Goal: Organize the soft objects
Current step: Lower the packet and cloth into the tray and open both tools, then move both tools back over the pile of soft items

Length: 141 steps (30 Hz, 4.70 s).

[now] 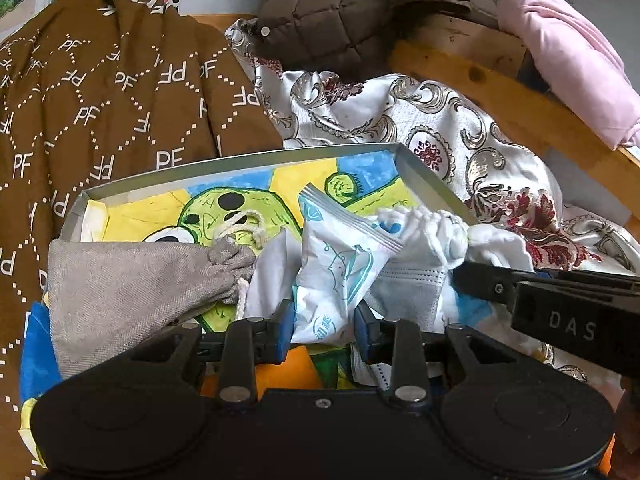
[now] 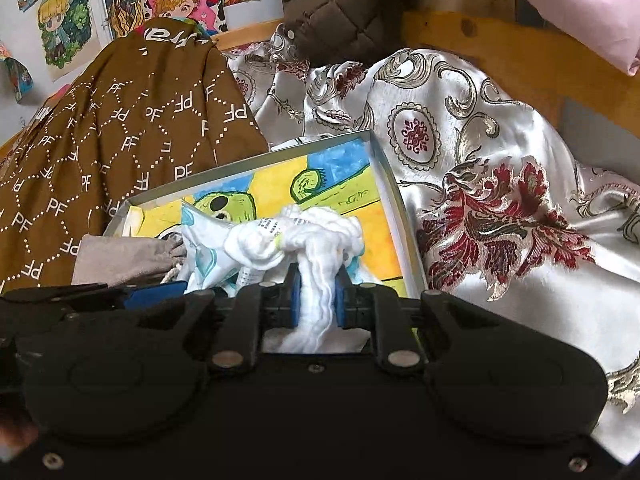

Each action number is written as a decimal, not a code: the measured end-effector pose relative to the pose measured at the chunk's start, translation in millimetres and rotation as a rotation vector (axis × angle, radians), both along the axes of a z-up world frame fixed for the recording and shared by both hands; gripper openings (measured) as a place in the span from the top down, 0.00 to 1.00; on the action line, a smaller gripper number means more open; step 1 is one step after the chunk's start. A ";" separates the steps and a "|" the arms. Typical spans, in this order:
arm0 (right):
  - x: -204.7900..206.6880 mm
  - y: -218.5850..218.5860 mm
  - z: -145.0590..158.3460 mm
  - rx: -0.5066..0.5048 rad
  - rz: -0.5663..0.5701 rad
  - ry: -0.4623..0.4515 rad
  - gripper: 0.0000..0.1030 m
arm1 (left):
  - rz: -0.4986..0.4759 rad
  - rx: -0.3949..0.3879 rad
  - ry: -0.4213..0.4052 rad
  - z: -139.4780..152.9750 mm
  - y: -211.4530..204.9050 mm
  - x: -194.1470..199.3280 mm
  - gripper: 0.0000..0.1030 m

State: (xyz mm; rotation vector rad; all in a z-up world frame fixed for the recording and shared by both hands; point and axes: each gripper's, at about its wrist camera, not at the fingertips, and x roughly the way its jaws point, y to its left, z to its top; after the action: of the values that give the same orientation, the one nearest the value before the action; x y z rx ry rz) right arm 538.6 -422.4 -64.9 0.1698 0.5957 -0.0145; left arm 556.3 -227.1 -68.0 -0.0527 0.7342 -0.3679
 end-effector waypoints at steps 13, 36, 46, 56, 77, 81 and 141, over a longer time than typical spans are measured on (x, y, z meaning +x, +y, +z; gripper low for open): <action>-18.9 13.8 27.6 -0.075 0.016 -0.062 0.58 | 0.054 -0.059 0.014 2.2 11.1 -8.2 0.54; -90.6 10.4 136.1 -0.130 -0.010 -0.219 0.01 | 0.157 -0.108 -0.085 65.4 50.2 -55.4 0.15; -133.6 39.3 180.1 -0.164 0.008 -0.260 0.01 | 0.232 -0.139 -0.149 99.4 87.6 -88.2 0.09; -171.8 74.2 192.6 -0.172 0.078 -0.234 0.00 | 0.313 -0.140 -0.172 103.4 136.6 -130.1 0.01; -232.3 127.6 173.9 -0.220 0.247 -0.154 0.00 | 0.391 -0.159 -0.060 58.2 190.6 -205.5 0.01; -241.0 135.1 166.2 -0.252 0.280 -0.138 0.00 | 0.370 -0.141 -0.074 49.4 193.2 -219.6 0.01; -265.9 228.6 37.5 -0.388 0.702 0.030 0.01 | 0.156 -0.004 -0.027 -19.5 214.7 -268.0 0.01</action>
State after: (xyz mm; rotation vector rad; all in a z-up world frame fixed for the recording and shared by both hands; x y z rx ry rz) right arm 272.7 -193.8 -27.4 -0.4219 0.6454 0.5443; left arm 288.3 -12.4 -87.6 -0.1081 0.6979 -0.2208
